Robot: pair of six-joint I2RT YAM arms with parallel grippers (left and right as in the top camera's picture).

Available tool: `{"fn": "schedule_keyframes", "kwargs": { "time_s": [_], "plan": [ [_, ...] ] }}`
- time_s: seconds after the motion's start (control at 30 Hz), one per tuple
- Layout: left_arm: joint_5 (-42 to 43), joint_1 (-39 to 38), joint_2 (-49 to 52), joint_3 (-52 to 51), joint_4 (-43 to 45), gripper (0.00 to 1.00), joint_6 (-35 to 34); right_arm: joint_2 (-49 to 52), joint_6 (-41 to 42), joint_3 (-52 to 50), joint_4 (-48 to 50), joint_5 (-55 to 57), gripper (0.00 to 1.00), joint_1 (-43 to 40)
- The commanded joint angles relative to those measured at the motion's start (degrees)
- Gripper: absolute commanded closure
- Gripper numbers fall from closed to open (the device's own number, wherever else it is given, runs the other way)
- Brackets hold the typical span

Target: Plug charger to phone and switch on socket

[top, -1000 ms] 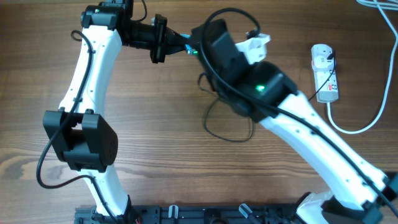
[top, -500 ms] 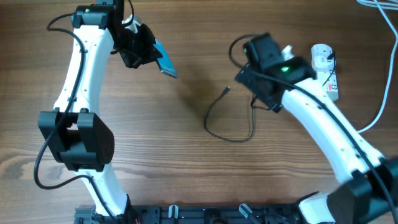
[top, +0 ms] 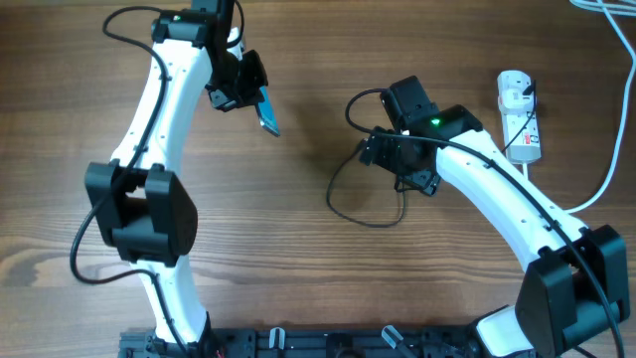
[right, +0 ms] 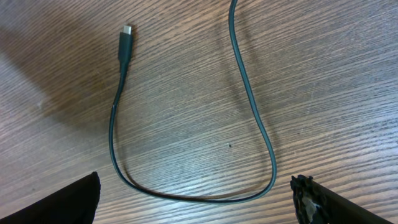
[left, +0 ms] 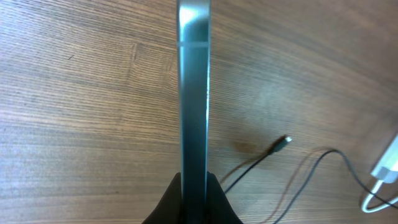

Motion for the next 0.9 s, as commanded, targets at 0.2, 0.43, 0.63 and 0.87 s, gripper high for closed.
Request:
{"fn": "schedule_keyframes", "kwargs": {
  "time_s": [0.2, 0.43, 0.63, 0.87],
  "plan": [
    [10.9, 0.1, 2.2, 0.1, -0.6, 0.96, 13.7, 6.0, -3.5, -0.4, 1.1, -4.0, 0.00, 0.2],
    [10.9, 0.1, 2.2, -0.3, -0.7, 0.96, 13.7, 7.2, -4.2, -0.4, 2.8, -6.3, 0.01, 0.2],
    [10.9, 0.1, 2.2, -5.8, 2.4, 0.96, 13.7, 7.2, -6.9, 0.0, 7.6, -10.2, 0.05, 0.1],
    [9.4, 0.1, 2.2, -8.0, 5.1, 0.96, 10.3, 10.7, -8.5, 9.3, 3.0, -9.7, 0.12, -0.3]
  ]
}}
